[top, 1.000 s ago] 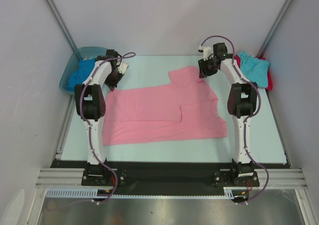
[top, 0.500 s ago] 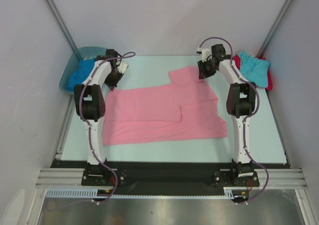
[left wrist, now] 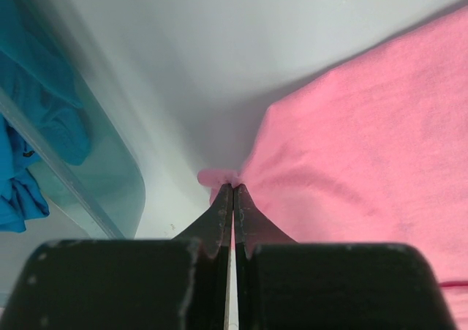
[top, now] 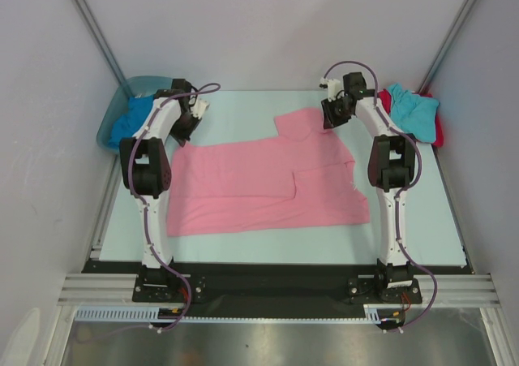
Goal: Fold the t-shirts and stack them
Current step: Fold the tshirt
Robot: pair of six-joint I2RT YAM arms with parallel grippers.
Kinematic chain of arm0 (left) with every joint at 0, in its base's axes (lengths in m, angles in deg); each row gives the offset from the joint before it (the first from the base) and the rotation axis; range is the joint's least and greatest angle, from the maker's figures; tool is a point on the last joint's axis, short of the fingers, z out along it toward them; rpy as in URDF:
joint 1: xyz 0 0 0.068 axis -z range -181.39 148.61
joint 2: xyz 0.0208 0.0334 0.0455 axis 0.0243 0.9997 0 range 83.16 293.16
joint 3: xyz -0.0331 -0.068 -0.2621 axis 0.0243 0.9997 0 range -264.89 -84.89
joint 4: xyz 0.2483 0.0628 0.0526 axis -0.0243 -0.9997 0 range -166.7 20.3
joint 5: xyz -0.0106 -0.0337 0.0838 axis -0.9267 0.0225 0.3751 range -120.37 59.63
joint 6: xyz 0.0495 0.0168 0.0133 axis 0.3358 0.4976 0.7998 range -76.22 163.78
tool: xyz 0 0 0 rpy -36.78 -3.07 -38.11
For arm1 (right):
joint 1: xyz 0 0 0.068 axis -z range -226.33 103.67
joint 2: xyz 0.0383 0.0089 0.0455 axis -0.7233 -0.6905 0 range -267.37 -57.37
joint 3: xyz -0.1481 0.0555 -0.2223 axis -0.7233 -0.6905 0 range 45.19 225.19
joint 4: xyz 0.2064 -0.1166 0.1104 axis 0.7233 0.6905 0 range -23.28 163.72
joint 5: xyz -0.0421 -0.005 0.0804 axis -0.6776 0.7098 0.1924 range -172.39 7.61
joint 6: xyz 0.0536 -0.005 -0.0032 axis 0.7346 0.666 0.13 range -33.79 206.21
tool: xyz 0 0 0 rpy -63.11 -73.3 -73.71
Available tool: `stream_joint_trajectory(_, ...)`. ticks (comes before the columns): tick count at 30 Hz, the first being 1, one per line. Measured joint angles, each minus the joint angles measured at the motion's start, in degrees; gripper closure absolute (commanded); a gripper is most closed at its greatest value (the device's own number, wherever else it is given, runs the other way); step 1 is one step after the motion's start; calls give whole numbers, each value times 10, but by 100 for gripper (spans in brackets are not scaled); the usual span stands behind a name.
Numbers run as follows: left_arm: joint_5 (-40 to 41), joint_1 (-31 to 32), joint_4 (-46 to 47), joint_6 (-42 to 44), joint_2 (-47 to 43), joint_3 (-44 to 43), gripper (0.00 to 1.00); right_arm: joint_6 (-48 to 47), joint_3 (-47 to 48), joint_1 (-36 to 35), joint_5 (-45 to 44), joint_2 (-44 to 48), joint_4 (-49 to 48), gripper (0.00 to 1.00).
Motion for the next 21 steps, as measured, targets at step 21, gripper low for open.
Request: stream_joint_trajectory(21, -7, 0, 2, 0, -9, 10, 100, 4, -7, 0, 0, -13, -6, 100)
